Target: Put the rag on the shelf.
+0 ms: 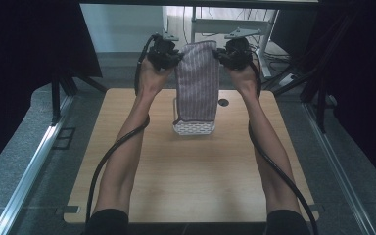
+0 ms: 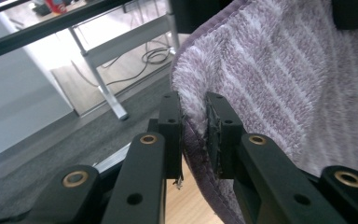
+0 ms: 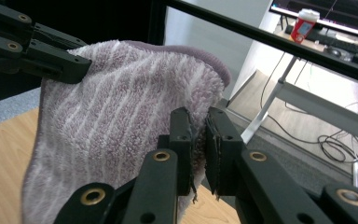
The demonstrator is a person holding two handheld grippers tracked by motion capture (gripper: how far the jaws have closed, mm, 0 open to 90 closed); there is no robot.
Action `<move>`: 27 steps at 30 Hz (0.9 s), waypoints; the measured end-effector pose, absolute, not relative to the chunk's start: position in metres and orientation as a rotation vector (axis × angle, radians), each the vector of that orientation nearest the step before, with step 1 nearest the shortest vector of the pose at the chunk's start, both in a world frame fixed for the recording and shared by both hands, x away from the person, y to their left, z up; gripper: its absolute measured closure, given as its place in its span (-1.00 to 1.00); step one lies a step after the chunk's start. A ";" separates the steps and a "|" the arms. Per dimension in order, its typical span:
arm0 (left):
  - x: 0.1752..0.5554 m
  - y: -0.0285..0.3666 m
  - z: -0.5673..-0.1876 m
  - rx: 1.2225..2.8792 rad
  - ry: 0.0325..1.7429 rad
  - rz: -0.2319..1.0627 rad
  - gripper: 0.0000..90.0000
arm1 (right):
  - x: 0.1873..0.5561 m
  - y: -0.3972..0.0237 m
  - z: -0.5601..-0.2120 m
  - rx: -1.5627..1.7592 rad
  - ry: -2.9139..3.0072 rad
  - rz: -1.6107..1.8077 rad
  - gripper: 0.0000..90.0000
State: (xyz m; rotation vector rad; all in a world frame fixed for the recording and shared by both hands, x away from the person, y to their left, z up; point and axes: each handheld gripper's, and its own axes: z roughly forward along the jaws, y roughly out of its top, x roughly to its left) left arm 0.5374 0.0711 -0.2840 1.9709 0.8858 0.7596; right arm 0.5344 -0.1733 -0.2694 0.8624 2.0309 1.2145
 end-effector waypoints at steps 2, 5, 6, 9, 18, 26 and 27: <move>0.547 0.067 -0.295 1.979 0.914 0.783 0.71 | 0.546 -0.172 -0.279 0.901 2.038 1.207 0.82; 0.554 0.064 -0.306 1.995 0.936 0.793 0.69 | 0.553 -0.171 -0.286 0.923 2.046 1.195 0.83; 0.558 0.062 -0.312 2.005 0.950 0.795 0.69 | 0.557 -0.170 -0.292 0.937 2.058 1.183 0.83; 0.567 0.060 -0.329 2.058 0.979 0.782 0.67 | 0.566 -0.167 -0.307 0.961 2.087 1.157 0.84; 0.576 0.056 -0.365 2.151 1.045 0.705 0.58 | 0.579 -0.164 -0.346 1.025 2.175 1.085 0.80; 0.571 0.068 -0.373 2.088 1.080 0.629 0.11 | 0.578 -0.166 -0.360 1.056 2.241 1.115 0.51; 0.570 0.069 -0.373 2.081 1.081 0.628 0.10 | 0.578 -0.167 -0.360 1.056 2.245 1.122 0.49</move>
